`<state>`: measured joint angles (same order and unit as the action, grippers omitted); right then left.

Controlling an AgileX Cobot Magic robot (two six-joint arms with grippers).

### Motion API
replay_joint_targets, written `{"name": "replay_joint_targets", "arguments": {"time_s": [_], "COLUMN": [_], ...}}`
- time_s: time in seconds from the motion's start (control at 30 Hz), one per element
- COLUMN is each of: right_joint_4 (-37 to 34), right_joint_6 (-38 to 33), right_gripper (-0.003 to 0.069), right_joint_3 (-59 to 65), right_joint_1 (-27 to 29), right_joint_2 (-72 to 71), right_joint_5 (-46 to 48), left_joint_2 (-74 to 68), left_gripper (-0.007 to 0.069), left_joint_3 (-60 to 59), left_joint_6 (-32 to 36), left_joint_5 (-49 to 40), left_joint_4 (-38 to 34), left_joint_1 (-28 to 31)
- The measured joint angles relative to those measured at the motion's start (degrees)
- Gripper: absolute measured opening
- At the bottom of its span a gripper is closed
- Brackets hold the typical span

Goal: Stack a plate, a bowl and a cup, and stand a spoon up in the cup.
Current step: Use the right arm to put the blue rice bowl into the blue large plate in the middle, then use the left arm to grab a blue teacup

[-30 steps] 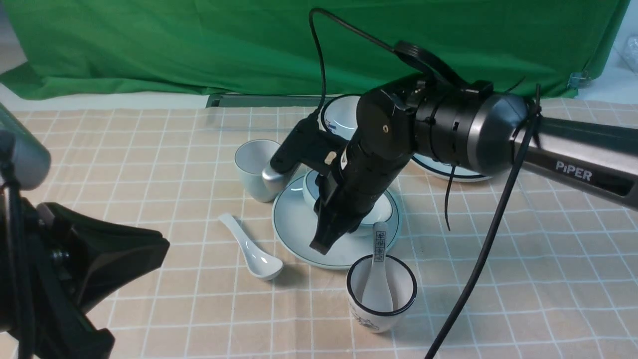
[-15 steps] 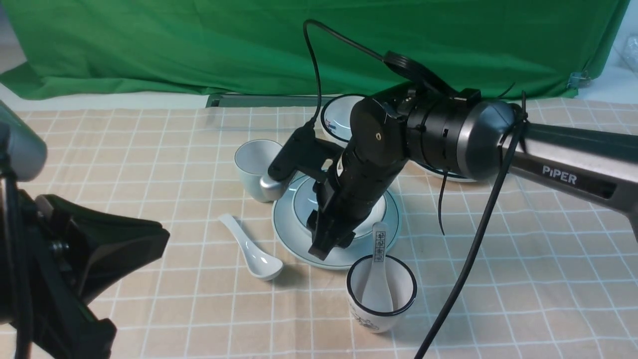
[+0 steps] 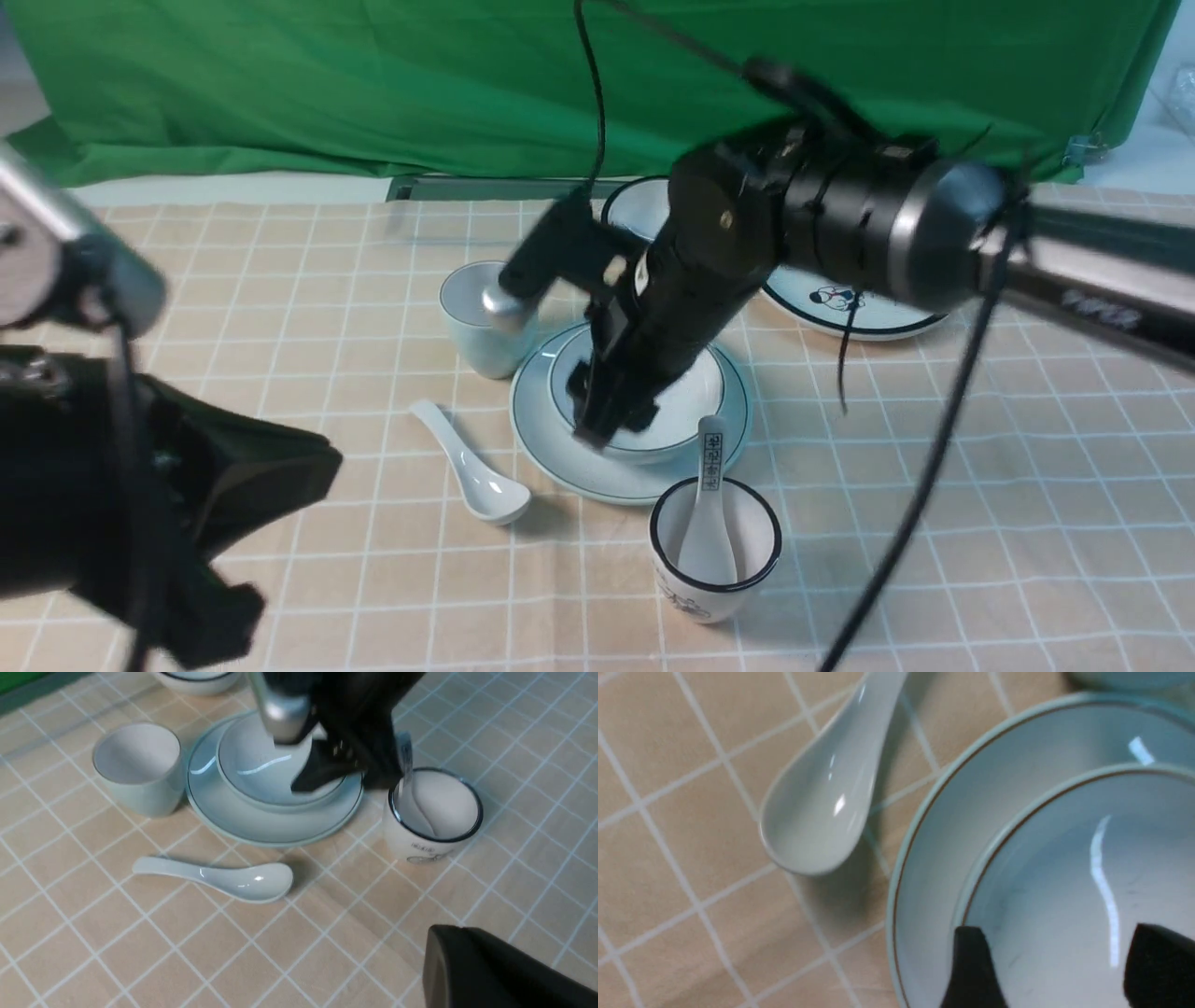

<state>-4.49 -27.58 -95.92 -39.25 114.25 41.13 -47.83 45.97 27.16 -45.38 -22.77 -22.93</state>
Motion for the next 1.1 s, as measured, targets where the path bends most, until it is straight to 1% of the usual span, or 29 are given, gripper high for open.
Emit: {"name": "replay_joint_targets", "arguments": {"time_s": [0.07, 0.1, 0.13, 0.17, 0.2, 0.27, 0.3, 0.33, 0.37, 0.4, 0.43, 0.5, 0.57, 0.6, 0.67, 0.7, 0.73, 0.8, 0.87, 0.97, 1.03, 1.1], "right_joint_4": [0.1, 0.4, 1.6, 1.6, 2.5, 3.4, 4.1, 4.5, 4.5, 4.8, 5.0, 5.2, 5.3, 5.2, 4.5, 4.5, 4.5, 4.5, 4.5, 4.5, 4.5, 4.5], "right_joint_6": [0.1, 0.5, 1.8, 1.9, 3.1, 4.8, 6.6, 7.5, 8.2, 9.4, 10.3, 10.9, 11.5, 11.6, 11.8, 11.8, 12.0, 12.5, 13.0, 13.1, 13.4, 14.0], "right_gripper": [0.0454, 0.0440, 0.0400, 0.0393, 0.0350, 0.0286, 0.0215, 0.0168, 0.0151, 0.0103, 0.0074, 0.0060, 0.0057, 0.0057, 0.0059, 0.0059, 0.0059, 0.0059, 0.0059, 0.0064, 0.0068, 0.0071], "right_joint_3": [-0.8, -1.1, -1.4, -1.4, -1.5, -1.5, -1.2, -0.5, -0.1, 2.3, 5.0, 8.6, 13.0, 16.0, 21.1, 21.5, 24.5, 29.1, 33.2, 38.5, 40.5, 42.2], "right_joint_1": [0.0, 0.1, 0.4, 0.5, 1.0, 2.1, 3.6, 4.5, 4.9, 6.4, 7.7, 8.6, 9.0, 9.1, 9.1, 9.1, 9.1, 9.1, 9.1, 9.1, 9.1, 9.1], "right_joint_2": [-4.0, -7.1, -11.8, -12.3, -14.7, -17.6, -20.5, -22.0, -22.7, -25.4, -28.2, -31.6, -35.7, -38.9, -42.7, -43.5, -45.9, -49.0, -52.1, -56.3, -58.2, -59.6], "right_joint_5": [1.0, 2.3, 7.1, 7.0, 10.7, 15.4, 19.6, 21.8, 22.6, 24.2, 25.1, 25.2, 24.7, 23.8, 22.5, 22.3, 21.4, 20.5, 20.1, 19.8, 19.7, 19.5], "left_joint_2": [-4.0, -7.3, -13.0, -14.3, -17.6, -22.3, -27.5, -29.4, -30.7, -35.8, -40.2, -44.8, -49.4, -52.1, -56.1, -56.4, -58.8, -61.4, -63.9, -67.0, -68.3, -69.7], "left_gripper": [0.0002, 0.0002, 0.0002, 0.0002, 0.0002, 0.0002, 0.0005, 0.0008, 0.0011, 0.0029, 0.0052, 0.0094, 0.0165, 0.0215, 0.0290, 0.0307, 0.0359, 0.0412, 0.0445, 0.0451, 0.0434, 0.0388], "left_joint_3": [1.9, 3.8, 6.9, 7.3, 9.3, 12.7, 16.5, 18.0, 19.0, 23.1, 26.8, 30.3, 34.9, 37.3, 40.3, 40.9, 42.7, 44.5, 45.9, 46.7, 46.7, 46.7], "left_joint_6": [0.1, 0.5, 1.5, 1.5, 1.6, 1.9, 2.4, 2.7, 2.8, 3.3, 4.0, 4.9, 6.0, 6.5, 7.3, 7.5, 7.9, 9.2, 10.5, 11.6, 11.8, 11.8], "left_joint_5": [-0.9, -1.4, -1.9, -2.0, -2.0, -2.0, -2.2, -2.2, -2.3, -2.8, -3.9, -5.4, -6.7, -7.2, -7.4, -7.4, -7.3, -6.9, -5.8, -2.3, -0.6, 0.4], "left_joint_4": [0.4, 1.0, 2.5, 2.9, 4.1, 5.8, 7.8, 8.6, 9.3, 11.0, 12.6, 14.4, 16.2, 17.6, 19.9, 20.2, 21.7, 22.8, 23.3, 24.2, 25.3, 26.1], "left_joint_1": [0.0, 0.0, 0.0, 0.0, 0.0, 0.0, 0.0, 0.0, 0.0, 0.0, 0.0, 0.0, 0.0, 0.0, 0.0, 0.0, 0.0, 0.0, 0.0, 0.0, 0.0, 0.0]}}
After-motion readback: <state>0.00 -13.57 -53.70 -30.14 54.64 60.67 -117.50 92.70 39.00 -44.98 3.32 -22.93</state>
